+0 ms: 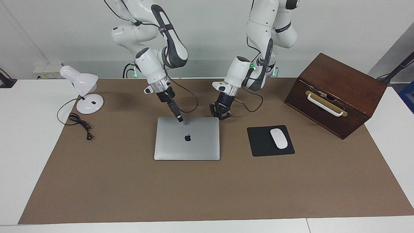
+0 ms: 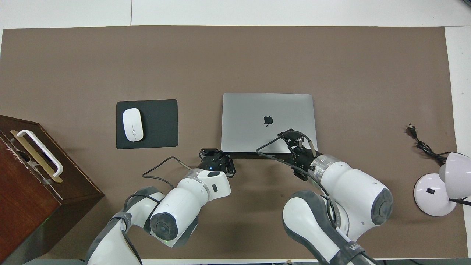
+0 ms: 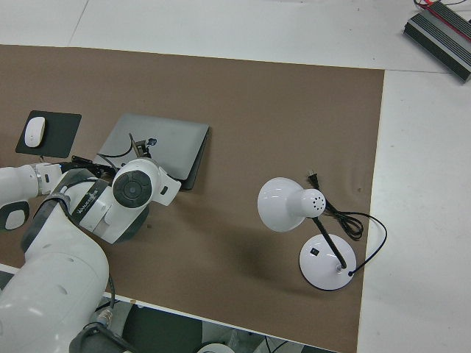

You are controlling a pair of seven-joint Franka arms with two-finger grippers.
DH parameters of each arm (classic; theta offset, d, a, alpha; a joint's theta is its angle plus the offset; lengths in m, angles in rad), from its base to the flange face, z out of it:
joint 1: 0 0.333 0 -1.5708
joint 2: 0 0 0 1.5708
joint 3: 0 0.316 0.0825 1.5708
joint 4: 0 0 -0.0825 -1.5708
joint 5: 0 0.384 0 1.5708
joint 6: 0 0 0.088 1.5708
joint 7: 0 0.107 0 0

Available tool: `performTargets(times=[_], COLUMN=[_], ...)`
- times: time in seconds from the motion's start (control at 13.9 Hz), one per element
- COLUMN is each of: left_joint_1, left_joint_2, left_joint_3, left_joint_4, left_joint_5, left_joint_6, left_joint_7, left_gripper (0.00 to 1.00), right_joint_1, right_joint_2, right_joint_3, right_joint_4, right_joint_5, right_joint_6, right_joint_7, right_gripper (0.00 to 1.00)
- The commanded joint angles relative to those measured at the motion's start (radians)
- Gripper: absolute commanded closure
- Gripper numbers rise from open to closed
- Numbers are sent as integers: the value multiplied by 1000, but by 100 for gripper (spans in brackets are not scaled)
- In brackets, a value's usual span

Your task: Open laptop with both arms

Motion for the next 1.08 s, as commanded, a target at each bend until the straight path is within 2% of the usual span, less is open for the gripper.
performTargets(times=[0.0, 0.58, 1.01], left_joint_1=[3, 3, 3], left_joint_2=[40, 44, 46], left_joint_3=[1, 4, 7], left_joint_4=[22, 22, 22], left_joint_5=[-16, -16, -16], left_joint_6=[8, 7, 7], left_joint_7=[25, 32, 41], left_gripper=[100, 100, 100], right_joint_1=[0, -2, -2], right_joint_2=[31, 83, 129], right_joint_3=[-2, -15, -4], right_joint_4=[35, 87, 178], right_joint_5=[46, 46, 65], right_joint_6=[24, 27, 126], right_joint_7=[-64, -90, -91], right_gripper=[0, 0, 0])
